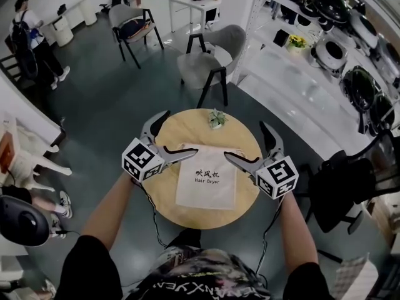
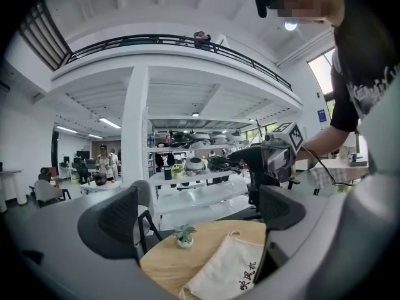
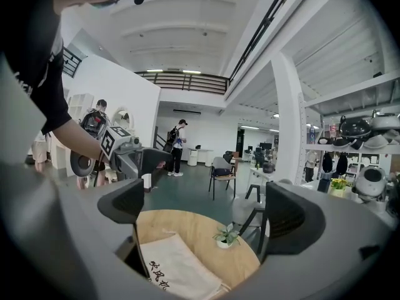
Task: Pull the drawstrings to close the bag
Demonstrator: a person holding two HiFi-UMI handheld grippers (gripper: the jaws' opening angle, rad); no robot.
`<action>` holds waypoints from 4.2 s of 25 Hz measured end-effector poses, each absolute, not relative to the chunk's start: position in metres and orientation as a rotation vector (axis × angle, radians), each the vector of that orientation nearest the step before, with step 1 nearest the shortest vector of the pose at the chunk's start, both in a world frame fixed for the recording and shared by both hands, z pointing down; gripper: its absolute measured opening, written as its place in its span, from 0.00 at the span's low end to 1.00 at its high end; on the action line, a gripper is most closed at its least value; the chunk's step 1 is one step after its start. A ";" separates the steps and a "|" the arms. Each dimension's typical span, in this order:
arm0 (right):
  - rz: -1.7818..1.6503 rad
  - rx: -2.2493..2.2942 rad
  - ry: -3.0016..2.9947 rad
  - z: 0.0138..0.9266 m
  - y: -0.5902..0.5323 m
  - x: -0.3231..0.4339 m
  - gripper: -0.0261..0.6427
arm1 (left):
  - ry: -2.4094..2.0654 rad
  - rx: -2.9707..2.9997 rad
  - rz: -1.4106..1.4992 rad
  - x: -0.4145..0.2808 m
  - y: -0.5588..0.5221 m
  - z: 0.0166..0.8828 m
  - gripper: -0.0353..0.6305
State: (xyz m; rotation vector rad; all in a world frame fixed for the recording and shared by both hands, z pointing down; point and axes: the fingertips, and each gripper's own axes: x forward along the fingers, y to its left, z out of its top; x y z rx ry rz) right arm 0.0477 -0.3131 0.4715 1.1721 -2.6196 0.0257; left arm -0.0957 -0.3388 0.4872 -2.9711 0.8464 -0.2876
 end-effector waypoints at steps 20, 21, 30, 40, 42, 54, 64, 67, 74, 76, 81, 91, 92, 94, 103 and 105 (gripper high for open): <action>0.100 1.241 -2.559 0.489 -0.378 0.056 0.91 | 0.792 -3.048 -0.288 -0.089 -0.409 0.512 0.94; 0.103 1.238 -2.563 0.490 -0.380 0.057 0.91 | 0.794 -3.048 -0.294 -0.088 -0.410 0.513 0.94; 0.121 1.148 -2.605 0.505 -0.405 0.070 0.91 | 0.890 -3.015 -0.373 -0.081 -0.428 0.525 0.94; 0.165 1.020 -2.618 0.534 -0.427 0.087 0.91 | 0.946 -2.987 -0.544 -0.073 -0.443 0.556 0.94; 0.169 1.002 -2.616 0.538 -0.430 0.091 0.91 | 0.938 -2.982 -0.578 -0.072 -0.446 0.561 0.94; 0.149 0.825 -2.526 0.580 -0.441 0.103 0.91 | 0.870 -2.943 -0.787 -0.074 -0.463 0.596 0.94; 0.126 0.645 -2.396 0.629 -0.442 0.113 0.91 | 0.660 -2.873 -1.102 -0.076 -0.460 0.652 0.93; 0.127 0.604 -2.356 0.645 -0.444 0.117 0.91 | 0.589 -2.859 -1.209 -0.080 -0.458 0.675 0.93; 0.124 0.497 -2.272 0.676 -0.440 0.117 0.91 | 0.431 -2.800 -1.375 -0.086 -0.453 0.711 0.93; 0.126 0.468 -2.248 0.687 -0.437 0.119 0.91 | 0.387 -2.785 -1.417 -0.088 -0.450 0.720 0.93; 0.110 0.393 -2.189 0.720 -0.430 0.122 0.91 | 0.290 -2.771 -1.526 -0.093 -0.443 0.751 0.93; 0.130 0.312 -2.081 0.770 -0.418 0.131 0.91 | 0.170 -2.696 -1.733 -0.113 -0.441 0.804 0.93; 0.132 0.307 -2.074 0.774 -0.417 0.132 0.91 | 0.173 -2.693 -1.747 -0.114 -0.443 0.807 0.93; 0.138 0.298 -2.060 0.781 -0.416 0.134 0.91 | 0.176 -2.688 -1.775 -0.118 -0.447 0.813 0.93; 0.158 0.251 -1.990 0.812 -0.408 0.143 0.91 | 0.112 -2.607 -1.901 -0.128 -0.444 0.841 0.93; 0.151 0.217 -1.968 0.818 -0.405 0.146 0.91 | 0.091 -2.599 -1.908 -0.126 -0.443 0.841 0.93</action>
